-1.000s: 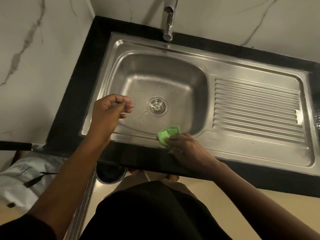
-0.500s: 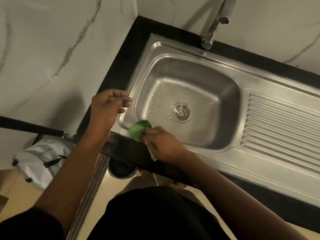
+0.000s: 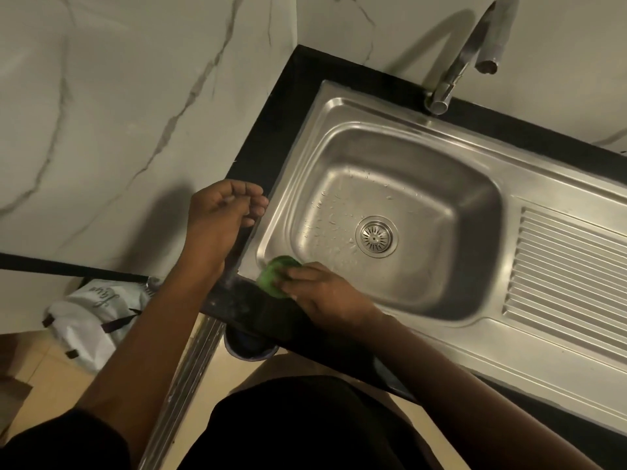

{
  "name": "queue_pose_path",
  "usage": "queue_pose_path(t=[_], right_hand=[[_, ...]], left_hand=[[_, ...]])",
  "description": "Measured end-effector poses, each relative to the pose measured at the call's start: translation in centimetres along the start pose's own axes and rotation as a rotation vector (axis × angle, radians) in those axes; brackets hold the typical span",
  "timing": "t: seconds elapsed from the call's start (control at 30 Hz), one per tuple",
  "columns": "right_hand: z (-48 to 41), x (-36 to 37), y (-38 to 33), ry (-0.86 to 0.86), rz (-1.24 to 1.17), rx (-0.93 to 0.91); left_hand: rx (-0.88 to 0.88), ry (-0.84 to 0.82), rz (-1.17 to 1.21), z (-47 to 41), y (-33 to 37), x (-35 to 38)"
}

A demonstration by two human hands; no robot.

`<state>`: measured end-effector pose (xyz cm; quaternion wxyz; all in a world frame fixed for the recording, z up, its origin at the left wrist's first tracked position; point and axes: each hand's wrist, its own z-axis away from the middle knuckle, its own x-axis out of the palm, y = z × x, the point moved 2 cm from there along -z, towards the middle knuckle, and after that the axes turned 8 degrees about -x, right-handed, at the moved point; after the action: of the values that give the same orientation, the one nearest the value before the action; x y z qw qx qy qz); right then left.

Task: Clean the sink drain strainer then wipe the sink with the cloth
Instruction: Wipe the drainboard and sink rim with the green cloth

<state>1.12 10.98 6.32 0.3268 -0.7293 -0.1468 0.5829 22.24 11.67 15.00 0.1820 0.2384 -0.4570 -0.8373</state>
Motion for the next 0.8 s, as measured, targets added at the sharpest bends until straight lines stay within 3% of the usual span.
queue_pose_path(t=[0.23,0.47,0.63,0.73,0.8], right_hand=[[-4.9,0.4,2.2,-0.123,0.180,-0.283],[-10.6,-4.4,5.6,0.019,0.420,-0.178],[-12.2,-6.9,7.2,0.125,0.298,0.230],[-12.1,-6.6,5.9,0.206,0.256,0.142],[-11.0,-4.7,4.5,0.101,0.267,0.083]], left_hand=[[-0.023,0.025,-0.009,-1.7,0.2,-1.2],[-0.069,-0.010,0.009,-1.8,-0.2,-1.5],[-0.066,-0.005,0.019,-1.3,-0.4,-2.1],[-0.057,-0.011,0.019,-1.0,-0.9,-2.4],[-0.062,-0.011,0.032,-0.9,-1.0,-2.5]])
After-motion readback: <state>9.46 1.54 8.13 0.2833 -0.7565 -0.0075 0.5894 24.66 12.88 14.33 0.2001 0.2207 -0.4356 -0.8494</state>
